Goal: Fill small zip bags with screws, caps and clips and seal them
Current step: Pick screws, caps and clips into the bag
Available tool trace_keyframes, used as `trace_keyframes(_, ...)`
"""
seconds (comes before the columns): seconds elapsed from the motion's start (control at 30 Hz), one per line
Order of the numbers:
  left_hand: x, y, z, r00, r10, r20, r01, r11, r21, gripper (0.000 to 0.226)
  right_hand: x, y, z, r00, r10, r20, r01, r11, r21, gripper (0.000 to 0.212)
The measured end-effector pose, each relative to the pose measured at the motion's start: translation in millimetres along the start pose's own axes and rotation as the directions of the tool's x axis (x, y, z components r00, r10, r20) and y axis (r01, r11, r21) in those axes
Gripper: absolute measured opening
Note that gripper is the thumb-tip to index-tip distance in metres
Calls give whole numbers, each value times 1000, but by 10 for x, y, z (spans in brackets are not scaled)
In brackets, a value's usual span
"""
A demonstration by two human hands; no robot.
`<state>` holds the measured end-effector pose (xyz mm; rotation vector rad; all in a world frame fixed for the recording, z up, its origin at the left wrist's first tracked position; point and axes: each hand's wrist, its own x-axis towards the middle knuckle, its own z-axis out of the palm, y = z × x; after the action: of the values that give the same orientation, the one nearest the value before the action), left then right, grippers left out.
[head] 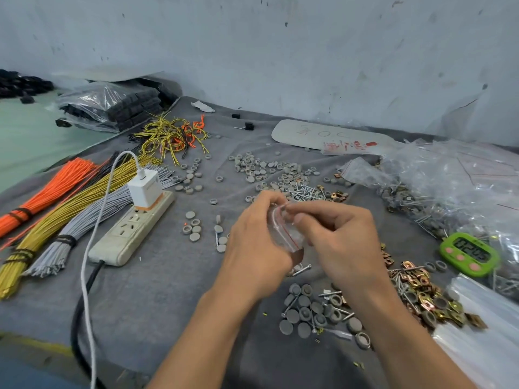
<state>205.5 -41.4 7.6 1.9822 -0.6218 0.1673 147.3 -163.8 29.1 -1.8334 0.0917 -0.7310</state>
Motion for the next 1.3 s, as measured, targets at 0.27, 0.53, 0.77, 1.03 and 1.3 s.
trace_keyframes(0.27,90,-92,-175,985,-141,-101,90,911,-402,56,118,422,-116,962,272,19,-210,783,-586,44)
trace_keyframes(0.53,94,-150,-217,973,-189,-135,95,854,-511,55,109,597,56,953,241,184,13,575,-818,26)
trace_keyframes(0.77,73,-146,-141,986,-151,-76,98,878,-469,55,163,530,30,924,374,82,-192,638,-746,20)
trace_keyframes(1.03,64,-91,-24,995,-95,-26,88,976,-197,55,198,-4,-67,991,38,-125,-57,986,-155,24)
trace_keyframes(1.3,65,-36,7,995,-97,-15,91,970,-225,56,170,-4,74,1000,29,-7,-30,993,-118,33)
